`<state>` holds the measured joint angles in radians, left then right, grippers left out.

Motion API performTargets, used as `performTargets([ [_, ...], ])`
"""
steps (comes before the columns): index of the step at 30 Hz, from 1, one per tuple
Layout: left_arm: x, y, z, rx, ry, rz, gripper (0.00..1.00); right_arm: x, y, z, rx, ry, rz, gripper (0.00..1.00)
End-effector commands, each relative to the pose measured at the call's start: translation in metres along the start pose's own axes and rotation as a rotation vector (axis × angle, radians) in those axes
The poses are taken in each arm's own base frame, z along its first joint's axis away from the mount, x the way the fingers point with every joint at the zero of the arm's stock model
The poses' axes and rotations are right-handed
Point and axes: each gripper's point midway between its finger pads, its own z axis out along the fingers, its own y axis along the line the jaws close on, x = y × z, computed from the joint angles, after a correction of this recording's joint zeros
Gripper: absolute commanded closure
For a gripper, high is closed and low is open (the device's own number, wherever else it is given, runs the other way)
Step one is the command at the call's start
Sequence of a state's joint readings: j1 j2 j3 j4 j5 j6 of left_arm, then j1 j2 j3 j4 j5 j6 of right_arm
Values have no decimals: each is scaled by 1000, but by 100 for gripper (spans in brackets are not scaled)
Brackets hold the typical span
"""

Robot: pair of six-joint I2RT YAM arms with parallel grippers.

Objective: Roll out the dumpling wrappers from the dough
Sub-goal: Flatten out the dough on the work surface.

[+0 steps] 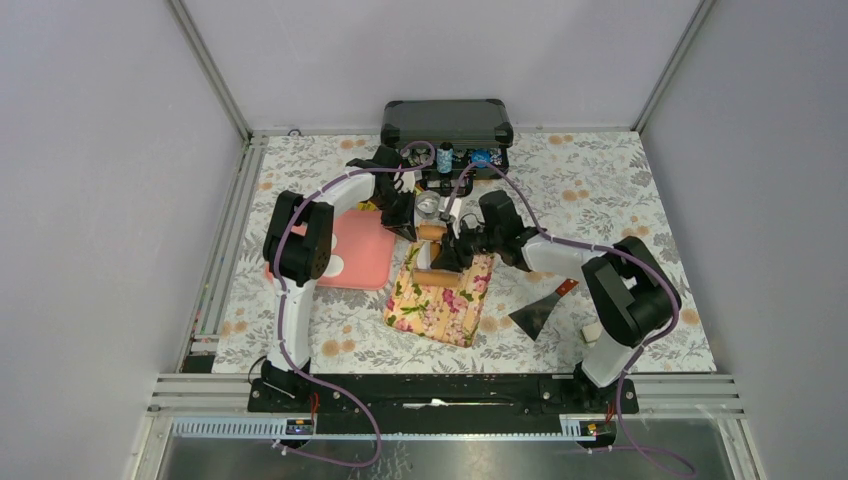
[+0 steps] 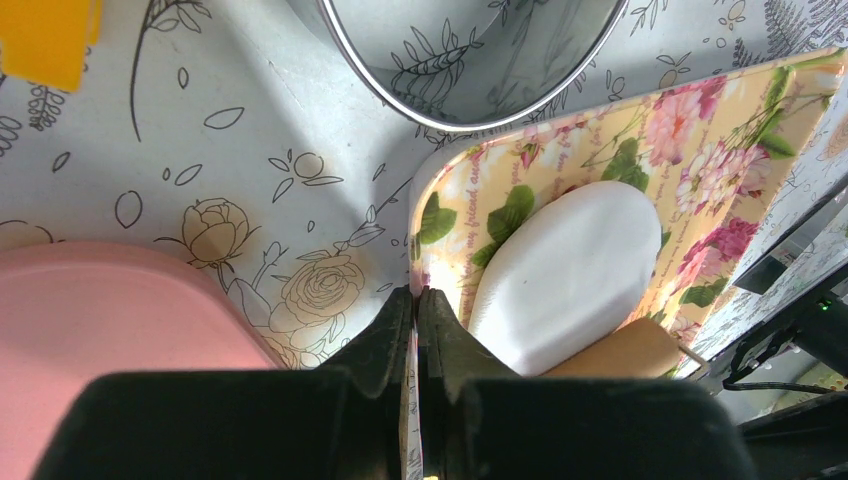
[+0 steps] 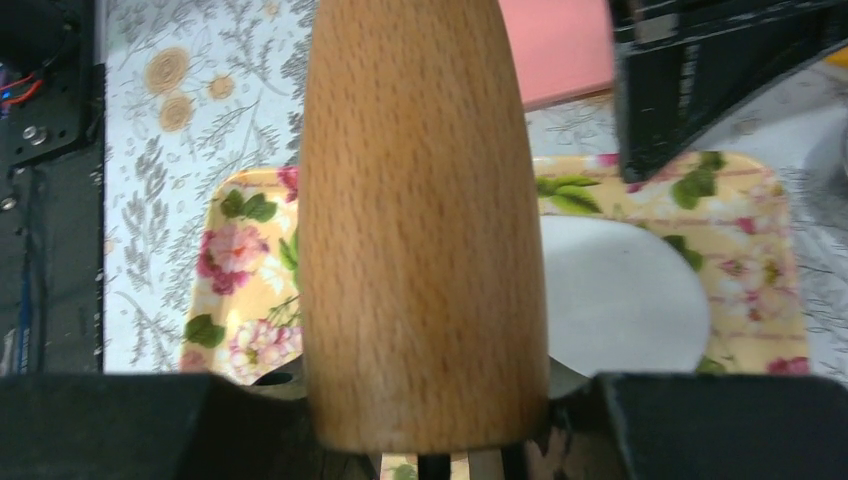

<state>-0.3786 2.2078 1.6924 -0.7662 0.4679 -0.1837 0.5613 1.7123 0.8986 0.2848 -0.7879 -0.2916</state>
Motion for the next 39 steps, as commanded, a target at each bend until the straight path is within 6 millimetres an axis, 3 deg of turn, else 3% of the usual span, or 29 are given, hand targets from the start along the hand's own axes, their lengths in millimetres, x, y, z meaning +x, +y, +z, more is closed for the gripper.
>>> performTargets([
  [1,-3,-9,-12,13,-18,27,100,49,33,-1,-60,149,111,100],
  [6,-2,-9,-12,14,-18,30,100,44,43,-2,-88,136,118,100],
  [9,-1,-9,-13,16,-18,33,100,10,43,-8,-85,62,107,100],
  [13,-1,-10,-13,19,-18,38,100,-53,13,-30,14,-116,82,100],
  [16,-1,-11,-14,24,-19,41,100,-71,-15,-43,96,-156,53,100],
  [19,-1,-11,-13,27,-17,40,100,-61,-35,-40,142,-146,49,100],
  [25,-2,-13,-13,36,-20,39,100,1,-54,-15,151,-33,116,100],
  [29,-2,-14,-12,42,-18,39,100,29,-42,-10,110,-7,195,100],
  [33,-2,-13,-11,42,-18,41,100,39,-22,-14,63,-1,250,100],
  [39,-3,-13,-11,38,-19,41,100,51,-10,-22,55,38,261,100],
])
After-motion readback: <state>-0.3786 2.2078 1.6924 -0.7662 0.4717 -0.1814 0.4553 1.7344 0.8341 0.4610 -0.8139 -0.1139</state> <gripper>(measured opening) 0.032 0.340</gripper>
